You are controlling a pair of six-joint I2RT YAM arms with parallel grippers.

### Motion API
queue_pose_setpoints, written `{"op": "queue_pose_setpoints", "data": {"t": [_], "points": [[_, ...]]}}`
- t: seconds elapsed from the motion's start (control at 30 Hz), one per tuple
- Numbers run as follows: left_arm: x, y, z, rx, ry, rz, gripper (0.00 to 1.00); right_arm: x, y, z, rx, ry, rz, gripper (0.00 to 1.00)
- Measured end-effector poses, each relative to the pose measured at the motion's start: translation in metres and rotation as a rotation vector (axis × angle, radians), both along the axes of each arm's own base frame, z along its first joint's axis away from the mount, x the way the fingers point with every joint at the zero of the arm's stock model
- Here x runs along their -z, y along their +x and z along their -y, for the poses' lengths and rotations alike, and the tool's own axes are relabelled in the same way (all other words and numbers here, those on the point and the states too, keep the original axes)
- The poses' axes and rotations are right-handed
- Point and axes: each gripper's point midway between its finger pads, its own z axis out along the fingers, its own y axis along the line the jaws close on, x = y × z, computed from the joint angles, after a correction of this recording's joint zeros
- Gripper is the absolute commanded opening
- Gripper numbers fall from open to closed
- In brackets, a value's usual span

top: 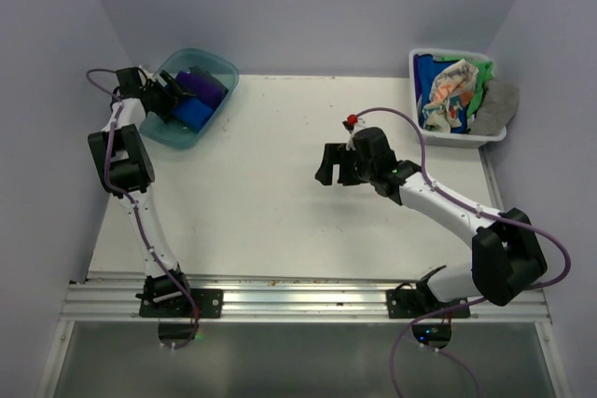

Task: Roll the towels
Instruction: Place the rolled towel into the container

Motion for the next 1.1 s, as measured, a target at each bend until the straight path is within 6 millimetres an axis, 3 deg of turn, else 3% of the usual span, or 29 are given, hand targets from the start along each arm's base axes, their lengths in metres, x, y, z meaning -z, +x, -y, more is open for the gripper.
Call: {"op": "queue_pose_setpoints", "data": {"t": [0.4,0.9,1.0,1.1], "points": [[-0.001,-0.016,-0.005,-0.047,0.032,-0.085,0.99,-0.001,-0.002,-0.003,-0.011,0.017,-0.009,0.85],[0.008,-0.039,-0.016,-0.098,0.096,-0.211,0.99,-0.006,-0.002,-0.003,-0.009,0.026,0.0,0.85],[-0.001,-0.038,-0.019,-0.108,0.106,-0.217,0.99,-0.007,-0.003,-0.003,-0.009,0.028,0.004,0.85],[-0.026,-0.025,-0.024,-0.118,0.123,-0.168,0.99,-0.008,-0.003,-0.003,-0.009,0.031,0.006,0.85]]}}
